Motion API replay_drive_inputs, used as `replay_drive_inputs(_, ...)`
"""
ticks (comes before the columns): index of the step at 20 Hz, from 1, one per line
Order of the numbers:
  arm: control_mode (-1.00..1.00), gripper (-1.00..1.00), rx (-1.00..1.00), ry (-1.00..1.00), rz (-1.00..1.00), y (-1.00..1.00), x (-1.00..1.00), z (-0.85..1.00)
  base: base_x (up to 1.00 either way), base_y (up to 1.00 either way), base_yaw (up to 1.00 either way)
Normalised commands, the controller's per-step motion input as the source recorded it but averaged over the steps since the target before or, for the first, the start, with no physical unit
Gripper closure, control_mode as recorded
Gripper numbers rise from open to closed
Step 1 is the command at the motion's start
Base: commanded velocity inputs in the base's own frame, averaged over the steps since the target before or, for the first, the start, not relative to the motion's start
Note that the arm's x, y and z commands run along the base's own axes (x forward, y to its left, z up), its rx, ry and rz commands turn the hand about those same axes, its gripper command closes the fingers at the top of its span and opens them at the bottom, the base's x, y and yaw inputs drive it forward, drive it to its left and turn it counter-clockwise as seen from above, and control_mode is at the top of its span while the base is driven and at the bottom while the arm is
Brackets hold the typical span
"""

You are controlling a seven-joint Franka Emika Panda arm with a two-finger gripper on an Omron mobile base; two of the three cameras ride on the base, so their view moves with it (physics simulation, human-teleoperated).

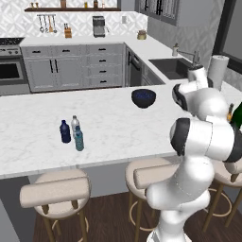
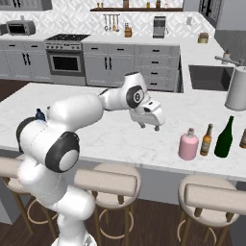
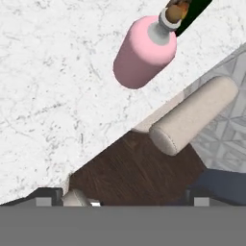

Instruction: Move the plastic bottles in the middle to the plastics group, and the glass bottles in the middle to the glass group.

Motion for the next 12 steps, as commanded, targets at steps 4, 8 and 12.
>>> replay_drive_inputs(4, -1.00, -1.00, -0.01, 0.00, 0.07, 0.98, -0.34, 0.04, 0.00, 0.00, 0.00)
replay_drive_inputs(8, -1.00, -1.00, 0.05, -0.11, 0.05, 0.67, -0.70, 0.19, 0.00, 0.00, 0.00)
replay_drive_inputs(12, -1.00, -1.00, 0.11, -0.14, 0.09, 0.50, -0.90, 0.18, 0.00, 0.00, 0.00)
